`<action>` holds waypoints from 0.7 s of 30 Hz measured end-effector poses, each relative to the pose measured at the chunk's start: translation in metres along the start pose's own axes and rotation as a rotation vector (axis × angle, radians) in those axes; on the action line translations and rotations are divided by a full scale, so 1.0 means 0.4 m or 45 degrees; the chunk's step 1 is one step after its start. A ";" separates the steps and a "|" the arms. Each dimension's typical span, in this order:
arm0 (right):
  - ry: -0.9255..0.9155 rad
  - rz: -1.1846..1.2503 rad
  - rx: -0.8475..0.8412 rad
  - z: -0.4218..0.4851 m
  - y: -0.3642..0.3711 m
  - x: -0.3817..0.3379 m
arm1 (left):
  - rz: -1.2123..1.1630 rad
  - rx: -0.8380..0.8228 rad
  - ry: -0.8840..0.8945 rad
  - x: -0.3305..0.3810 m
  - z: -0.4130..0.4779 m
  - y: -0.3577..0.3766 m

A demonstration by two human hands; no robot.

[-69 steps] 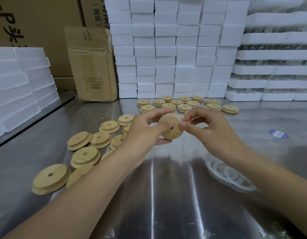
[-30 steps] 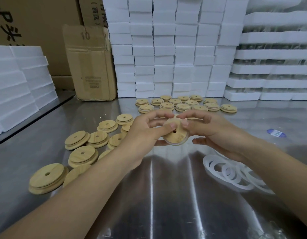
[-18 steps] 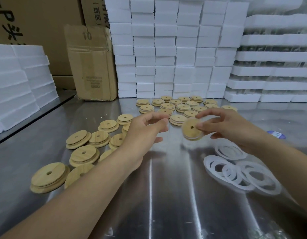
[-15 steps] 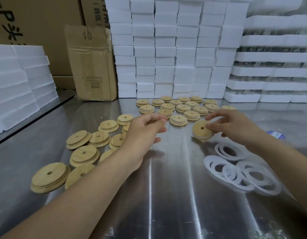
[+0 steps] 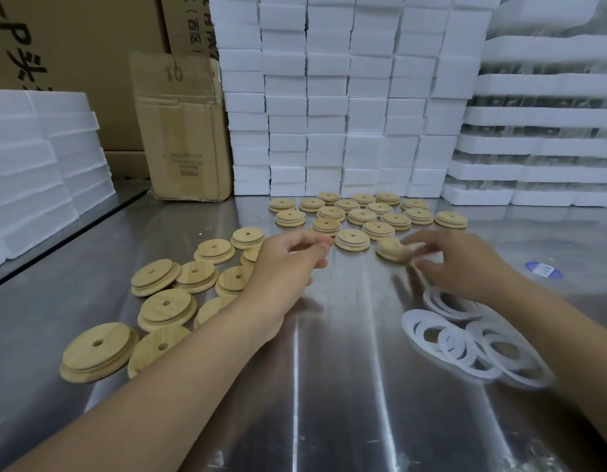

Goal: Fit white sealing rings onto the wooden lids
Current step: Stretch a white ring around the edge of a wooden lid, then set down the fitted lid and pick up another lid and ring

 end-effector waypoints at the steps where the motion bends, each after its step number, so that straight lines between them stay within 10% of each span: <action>1: -0.011 -0.062 -0.062 -0.003 0.005 -0.002 | 0.007 -0.002 0.004 0.000 0.001 -0.001; 6: -0.017 0.003 -0.070 -0.004 0.001 -0.009 | 0.173 0.020 0.175 0.005 0.016 -0.012; 13: -0.012 0.073 0.000 0.002 -0.013 0.000 | 1.195 -0.098 0.481 0.012 0.022 -0.059; 21: 0.124 -0.001 -0.257 -0.005 -0.104 0.029 | 1.676 -0.257 0.169 0.016 0.019 -0.112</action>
Point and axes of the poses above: each hand's wrist, its own z-axis towards the middle knuckle, its own y-axis out of the palm, x = y × z, the point moved 2 cm from there along z, towards the middle knuckle, and after that the axes turned 6 degrees about y, right-handed, at the moved point
